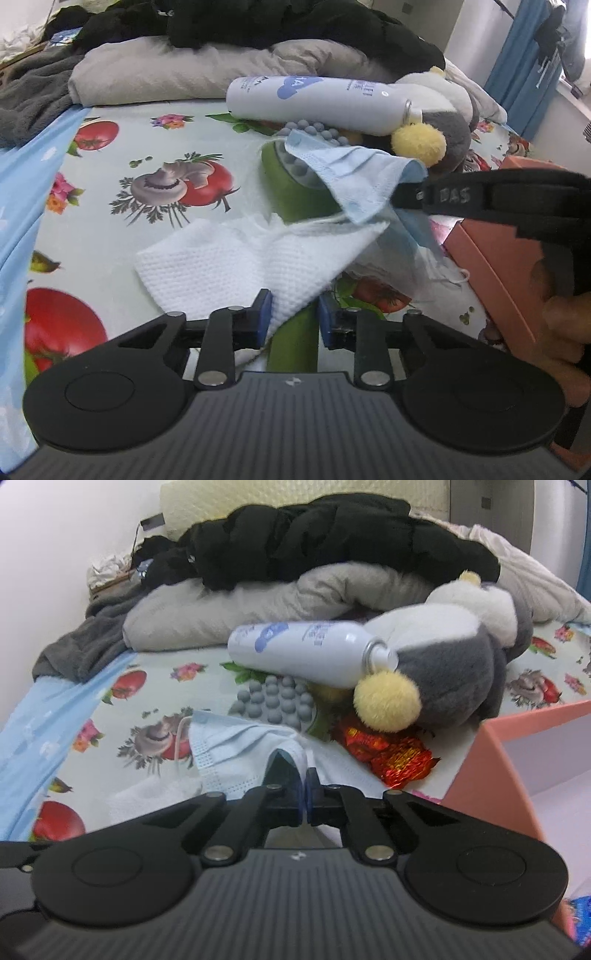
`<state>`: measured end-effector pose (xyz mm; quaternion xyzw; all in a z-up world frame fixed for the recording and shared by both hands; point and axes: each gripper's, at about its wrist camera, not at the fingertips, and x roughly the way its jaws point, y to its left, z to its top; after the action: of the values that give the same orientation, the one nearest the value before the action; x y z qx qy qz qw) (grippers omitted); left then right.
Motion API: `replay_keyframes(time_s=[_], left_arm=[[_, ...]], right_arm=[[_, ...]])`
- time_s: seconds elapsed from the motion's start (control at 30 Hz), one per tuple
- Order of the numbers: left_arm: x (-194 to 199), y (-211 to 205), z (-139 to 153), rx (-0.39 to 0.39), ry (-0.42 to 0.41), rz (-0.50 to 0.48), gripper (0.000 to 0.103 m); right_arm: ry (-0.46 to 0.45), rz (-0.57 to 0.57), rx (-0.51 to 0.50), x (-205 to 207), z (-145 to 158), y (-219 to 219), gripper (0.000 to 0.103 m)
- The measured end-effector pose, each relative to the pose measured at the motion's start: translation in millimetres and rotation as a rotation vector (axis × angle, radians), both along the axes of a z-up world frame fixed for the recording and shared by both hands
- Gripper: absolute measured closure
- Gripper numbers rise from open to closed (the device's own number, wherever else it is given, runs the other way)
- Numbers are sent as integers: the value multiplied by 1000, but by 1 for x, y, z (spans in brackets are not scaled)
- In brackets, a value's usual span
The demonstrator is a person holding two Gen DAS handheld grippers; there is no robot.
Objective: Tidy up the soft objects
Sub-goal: 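Grasp the white towel with left tool while right tool grasps blue face mask, then carry the towel with left tool while right tool carries mask over pink box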
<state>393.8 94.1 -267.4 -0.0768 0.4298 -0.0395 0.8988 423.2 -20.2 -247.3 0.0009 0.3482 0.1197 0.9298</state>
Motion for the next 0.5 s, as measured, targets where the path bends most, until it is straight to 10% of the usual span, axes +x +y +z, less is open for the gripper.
replay_keyframes(time_s=[0.5], left_arm=[[-64,4,63,-24,-63,58,97]], right_arm=[[-48,-2,7,-78,49,-16,98]])
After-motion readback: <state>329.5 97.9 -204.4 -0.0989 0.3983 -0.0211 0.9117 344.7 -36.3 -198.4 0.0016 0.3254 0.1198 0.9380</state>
